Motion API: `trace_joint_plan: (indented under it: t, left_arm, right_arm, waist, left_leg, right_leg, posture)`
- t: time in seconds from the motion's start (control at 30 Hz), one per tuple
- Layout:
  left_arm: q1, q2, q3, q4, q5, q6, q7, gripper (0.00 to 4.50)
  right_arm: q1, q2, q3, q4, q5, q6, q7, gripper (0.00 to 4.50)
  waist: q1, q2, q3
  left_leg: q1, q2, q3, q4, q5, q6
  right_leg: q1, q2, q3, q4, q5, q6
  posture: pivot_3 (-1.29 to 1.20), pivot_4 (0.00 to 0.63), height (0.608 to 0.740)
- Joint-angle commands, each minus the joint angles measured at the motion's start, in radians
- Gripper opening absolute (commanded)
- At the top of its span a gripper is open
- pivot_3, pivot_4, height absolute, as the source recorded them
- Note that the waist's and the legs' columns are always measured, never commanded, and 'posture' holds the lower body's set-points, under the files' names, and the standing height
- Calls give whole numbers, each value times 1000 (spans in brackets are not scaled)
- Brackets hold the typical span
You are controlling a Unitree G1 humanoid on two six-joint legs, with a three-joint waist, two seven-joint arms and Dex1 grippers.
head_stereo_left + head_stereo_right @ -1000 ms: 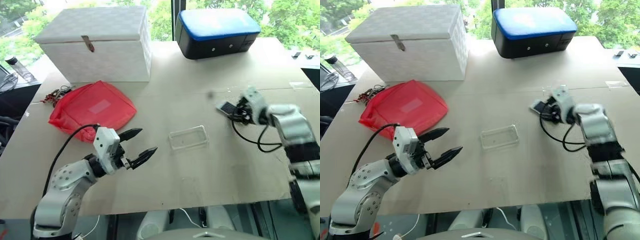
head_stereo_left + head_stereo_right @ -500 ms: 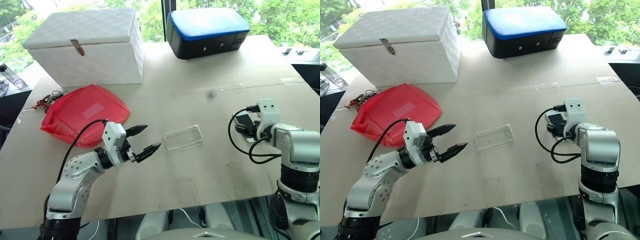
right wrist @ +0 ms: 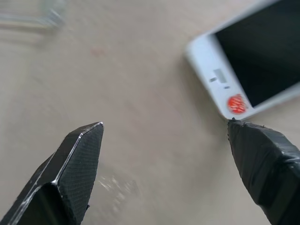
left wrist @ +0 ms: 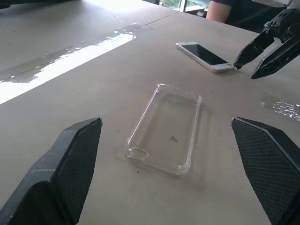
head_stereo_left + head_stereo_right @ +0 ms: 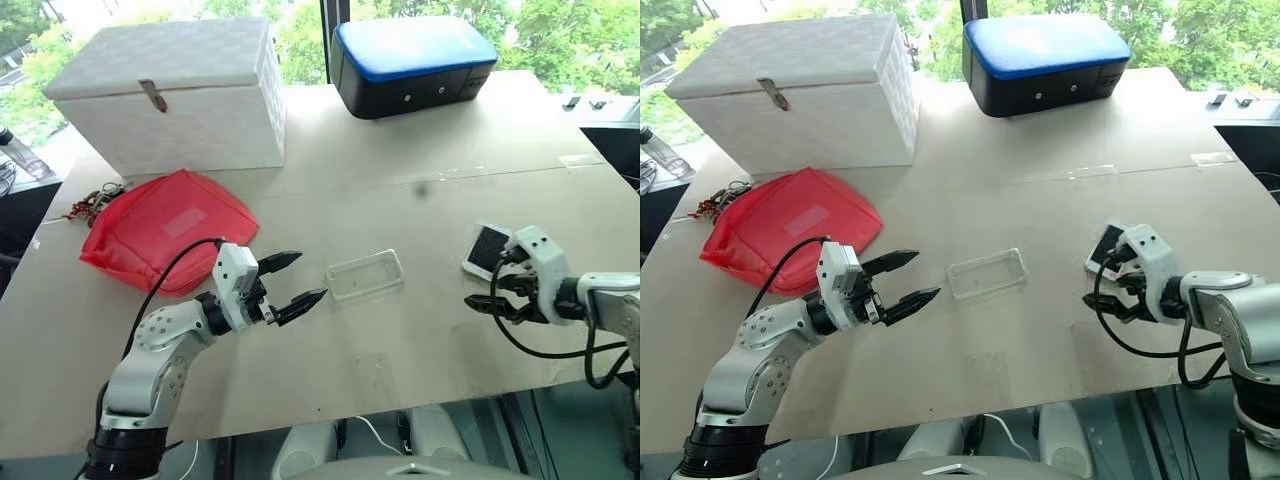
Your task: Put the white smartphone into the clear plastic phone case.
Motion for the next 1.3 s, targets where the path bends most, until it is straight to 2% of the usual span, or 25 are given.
trace_joint_plan:
  t: [0.03,0.13,0.2,0.3,0.43,0.5,0.57,0.63,0.7,0.93,1.17,1.27,1.3]
  left_arm:
    - [-2,3,6,-20,-10,-18,2,4500]
    - [-2,4,12,-19,-12,-17,5,4500]
    - [2,5,10,-25,-11,-16,7,4500]
    - [7,8,10,-38,-11,-13,10,4500]
    - [24,20,30,-51,-18,-9,20,4500]
    - [32,22,30,-56,-19,-10,22,4500]
    - [33,20,24,-58,-18,-10,26,4500]
    - [27,16,17,-57,-16,-10,28,4500]
    - [19,13,10,-51,-13,-13,27,4500]
    - [8,18,-2,-35,-5,-25,8,4500]
    - [35,17,6,-60,-10,-30,20,4500]
    - [58,15,10,-81,-11,-31,30,4500]
    - [65,15,12,-86,-11,-31,34,4500]
  right_arm:
    - [-20,1,56,43,0,-126,-32,4413]
    - [-29,10,92,53,32,-220,-3,4413]
    - [-32,38,125,68,31,-341,11,4413]
    - [-40,11,186,89,-13,-521,38,4413]
    - [-65,-139,228,113,-90,-738,129,4413]
    - [-67,-260,265,153,-160,-854,199,4413]
    - [-67,-371,310,213,-222,-971,287,4413]
    - [-112,-415,362,330,-287,-1068,337,4413]
    - [-173,-412,410,450,-354,-1150,357,4413]
    - [-441,-262,583,962,-531,-1373,492,4413]
    - [-566,-176,661,1203,-595,-1381,690,4413]
    - [-592,-132,660,1277,-595,-1317,754,3671]
    - [-594,-120,652,1295,-591,-1314,762,3166]
  waist:
    - [1,0,0]
    - [0,0,0]
    - [-2,0,0]
    - [0,0,0]
    - [6,0,0]
    - [8,0,0]
    - [8,0,0]
    - [5,0,0]
    - [-4,0,1]
    - [-14,-1,1]
    - [-13,-4,-1]
    - [-2,-5,-2]
    - [-1,-6,-2]
  left_leg:
    - [0,0,0,0,0,0]
    - [0,0,0,0,0,0]
    - [0,0,0,0,0,0]
    - [0,0,0,0,0,0]
    - [-1,-1,-1,1,0,0]
    - [-1,-1,-1,1,0,0]
    - [-1,-1,-3,0,0,0]
    - [-1,-1,-3,0,0,0]
    - [-1,0,-1,0,0,0]
    - [2,2,3,0,0,0]
    - [2,1,2,1,0,0]
    - [2,1,1,1,0,0]
    - [2,1,1,1,0,0]
  right_leg:
    - [0,0,0,0,0,0]
    - [0,0,0,0,0,0]
    - [0,0,0,0,0,0]
    - [0,0,0,0,0,0]
    - [0,-1,-2,-1,0,0]
    - [0,-1,-3,-1,0,0]
    - [0,-1,-4,-1,0,0]
    - [0,-1,-4,-1,0,0]
    - [0,-1,-4,-1,0,0]
    - [1,0,-2,-1,0,0]
    - [1,0,-1,-1,0,0]
    - [1,0,-2,-1,0,0]
    - [1,0,-2,-1,0,0]
  posture:
    - [0,150,740]
    - [0,150,740]
    - [0,150,740]
    - [0,150,740]
    - [0,150,740]
    - [0,150,740]
    - [0,150,740]
    - [0,150,740]
    - [0,150,740]
    - [0,150,740]
    - [0,150,740]
    - [0,150,740]
    - [0,150,740]
